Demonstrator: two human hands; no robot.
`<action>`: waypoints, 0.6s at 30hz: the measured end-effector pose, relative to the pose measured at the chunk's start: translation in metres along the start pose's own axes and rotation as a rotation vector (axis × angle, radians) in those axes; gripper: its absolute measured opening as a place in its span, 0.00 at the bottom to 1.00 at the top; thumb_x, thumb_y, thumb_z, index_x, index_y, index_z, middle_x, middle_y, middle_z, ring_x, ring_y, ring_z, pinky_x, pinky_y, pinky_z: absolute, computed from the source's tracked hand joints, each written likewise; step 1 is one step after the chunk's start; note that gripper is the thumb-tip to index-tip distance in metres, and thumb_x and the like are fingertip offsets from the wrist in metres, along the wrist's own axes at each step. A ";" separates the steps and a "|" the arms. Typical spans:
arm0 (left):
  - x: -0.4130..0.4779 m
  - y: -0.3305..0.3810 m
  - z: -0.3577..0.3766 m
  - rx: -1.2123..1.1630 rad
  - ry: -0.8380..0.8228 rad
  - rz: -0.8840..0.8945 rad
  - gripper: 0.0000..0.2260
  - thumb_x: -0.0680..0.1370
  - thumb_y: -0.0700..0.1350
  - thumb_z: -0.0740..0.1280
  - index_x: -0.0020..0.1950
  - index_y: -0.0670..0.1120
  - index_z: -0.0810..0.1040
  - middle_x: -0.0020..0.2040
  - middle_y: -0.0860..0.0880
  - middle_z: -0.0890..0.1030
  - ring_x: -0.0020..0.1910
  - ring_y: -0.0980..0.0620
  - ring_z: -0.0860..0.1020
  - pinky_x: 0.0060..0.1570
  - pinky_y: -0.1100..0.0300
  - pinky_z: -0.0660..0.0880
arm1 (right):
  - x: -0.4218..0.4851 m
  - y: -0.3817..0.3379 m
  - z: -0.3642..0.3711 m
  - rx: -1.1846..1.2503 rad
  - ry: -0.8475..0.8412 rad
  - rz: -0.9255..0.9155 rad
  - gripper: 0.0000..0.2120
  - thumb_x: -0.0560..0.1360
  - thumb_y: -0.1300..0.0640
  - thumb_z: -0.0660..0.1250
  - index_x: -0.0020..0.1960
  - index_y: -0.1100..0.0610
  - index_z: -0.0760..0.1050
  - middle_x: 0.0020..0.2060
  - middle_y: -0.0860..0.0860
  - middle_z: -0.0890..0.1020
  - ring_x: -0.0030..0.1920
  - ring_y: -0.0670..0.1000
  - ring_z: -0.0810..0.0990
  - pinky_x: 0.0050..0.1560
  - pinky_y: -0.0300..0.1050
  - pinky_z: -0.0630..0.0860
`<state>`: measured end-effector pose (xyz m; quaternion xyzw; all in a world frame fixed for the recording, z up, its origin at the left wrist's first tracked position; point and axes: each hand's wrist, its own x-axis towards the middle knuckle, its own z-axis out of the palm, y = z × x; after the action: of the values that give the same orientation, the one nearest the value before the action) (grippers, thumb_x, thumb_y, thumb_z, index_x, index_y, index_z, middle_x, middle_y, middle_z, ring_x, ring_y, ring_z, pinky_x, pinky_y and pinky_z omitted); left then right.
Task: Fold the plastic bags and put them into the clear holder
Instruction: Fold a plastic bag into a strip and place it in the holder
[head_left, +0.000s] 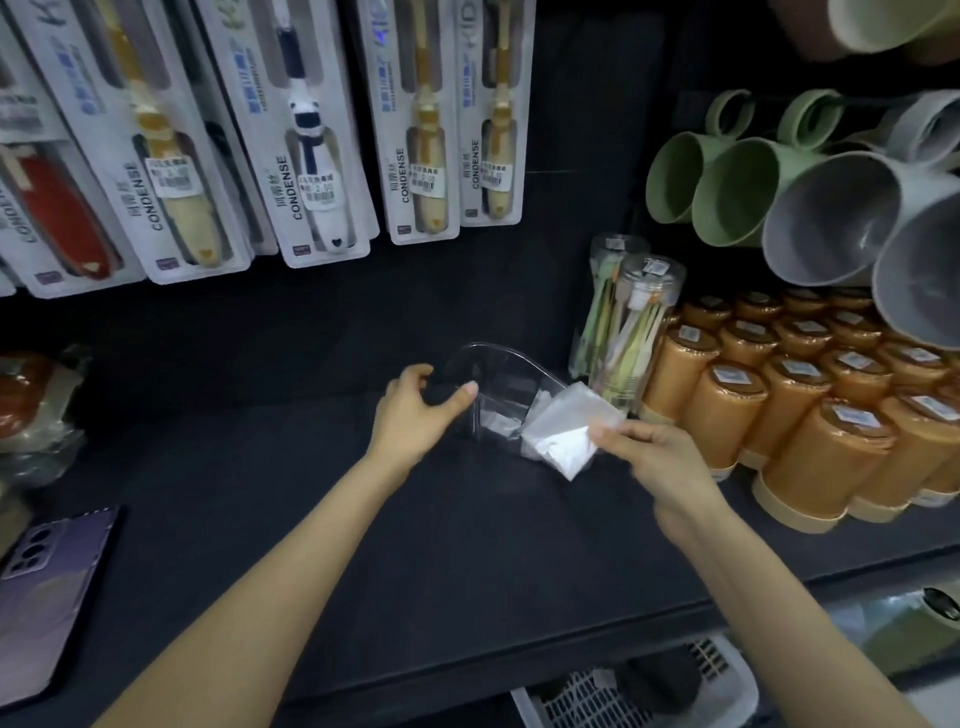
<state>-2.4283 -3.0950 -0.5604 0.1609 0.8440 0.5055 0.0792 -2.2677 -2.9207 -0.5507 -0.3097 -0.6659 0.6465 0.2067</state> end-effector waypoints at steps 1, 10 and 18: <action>0.010 0.002 0.004 -0.035 -0.041 -0.047 0.34 0.73 0.59 0.70 0.74 0.46 0.64 0.70 0.45 0.69 0.68 0.48 0.70 0.67 0.54 0.68 | 0.006 -0.002 -0.001 -0.006 0.009 0.025 0.04 0.72 0.60 0.73 0.40 0.60 0.81 0.34 0.47 0.80 0.34 0.41 0.76 0.35 0.31 0.69; 0.029 -0.011 0.018 -0.338 -0.193 -0.111 0.31 0.74 0.46 0.73 0.74 0.45 0.65 0.65 0.49 0.73 0.64 0.51 0.74 0.59 0.59 0.72 | 0.039 -0.013 -0.005 0.004 0.052 0.147 0.07 0.71 0.57 0.75 0.46 0.58 0.79 0.33 0.47 0.75 0.33 0.44 0.68 0.34 0.36 0.63; -0.044 -0.030 0.004 -0.385 -0.077 0.051 0.26 0.71 0.41 0.75 0.65 0.54 0.70 0.59 0.56 0.76 0.59 0.57 0.76 0.53 0.68 0.74 | 0.023 -0.020 0.001 -0.017 -0.042 0.137 0.06 0.70 0.57 0.75 0.42 0.57 0.80 0.33 0.47 0.76 0.34 0.44 0.68 0.34 0.37 0.63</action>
<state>-2.3921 -3.1203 -0.5902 0.1832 0.7235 0.6531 0.1282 -2.2883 -2.9052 -0.5337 -0.3426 -0.6530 0.6596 0.1453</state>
